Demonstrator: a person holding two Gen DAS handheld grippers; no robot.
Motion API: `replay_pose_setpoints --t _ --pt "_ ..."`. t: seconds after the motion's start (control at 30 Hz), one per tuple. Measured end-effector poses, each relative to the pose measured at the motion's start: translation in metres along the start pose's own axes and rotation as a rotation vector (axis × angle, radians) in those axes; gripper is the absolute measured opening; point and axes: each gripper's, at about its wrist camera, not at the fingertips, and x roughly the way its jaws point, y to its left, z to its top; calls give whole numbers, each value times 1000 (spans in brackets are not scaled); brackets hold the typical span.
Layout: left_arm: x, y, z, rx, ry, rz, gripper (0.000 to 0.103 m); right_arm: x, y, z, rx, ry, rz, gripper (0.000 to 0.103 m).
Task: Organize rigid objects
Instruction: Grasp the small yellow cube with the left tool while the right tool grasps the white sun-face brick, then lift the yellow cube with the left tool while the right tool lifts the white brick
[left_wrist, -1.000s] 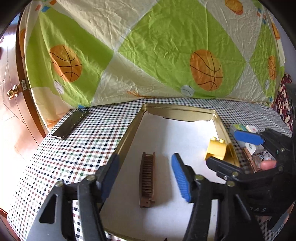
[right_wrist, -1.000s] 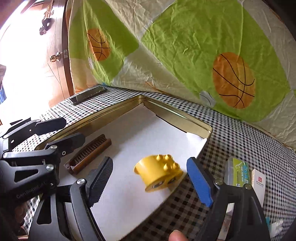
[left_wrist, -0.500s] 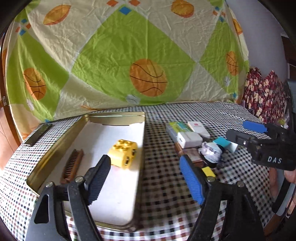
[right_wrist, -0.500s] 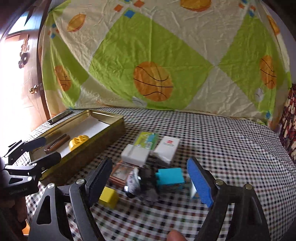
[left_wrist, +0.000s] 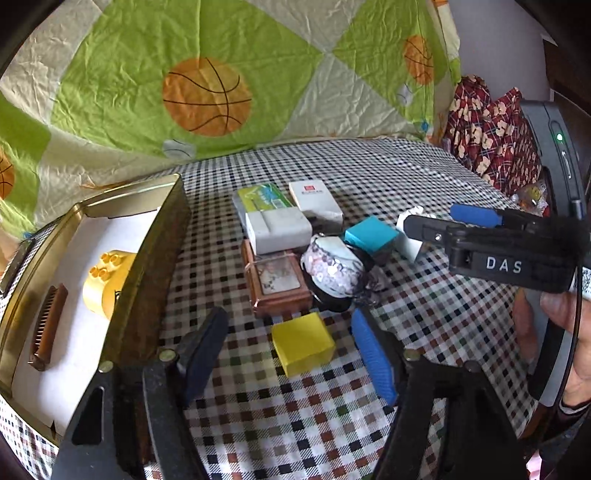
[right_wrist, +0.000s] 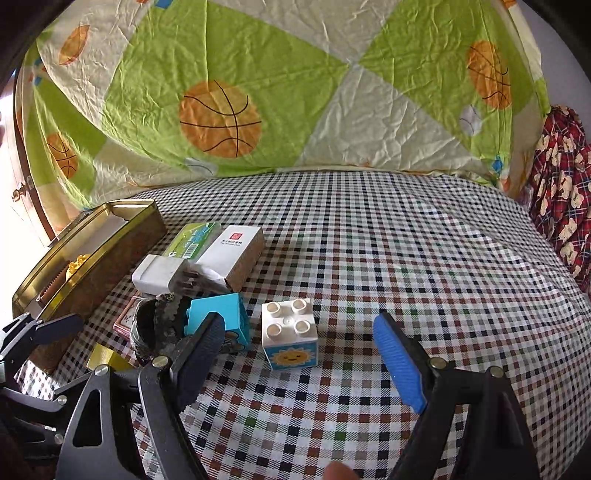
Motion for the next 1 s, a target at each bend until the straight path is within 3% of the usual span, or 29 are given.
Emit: replay_pose_setpoints --t 0.17,0.23,0.27,0.43,0.63,0.8,1.0 --pt "7 -1 -3 0 47 -28 43 9 2 3 -13 42 -6 83" --pt "10 -2 -3 8 69 -35 38 15 2 3 -13 75 0 67" --pt "13 -3 -3 12 84 -39 36 19 1 3 -12 95 8 64" --pt "14 -4 -3 18 90 -47 34 23 3 2 -21 119 25 34" --pt "9 -3 -11 -2 58 -68 34 10 -2 3 -10 64 32 34" --pt "-3 -9 -13 38 -18 -11 34 1 0 4 -23 14 11 34" --pt "-9 6 -14 -35 -65 -38 34 -12 2 3 -27 -57 -3 34"
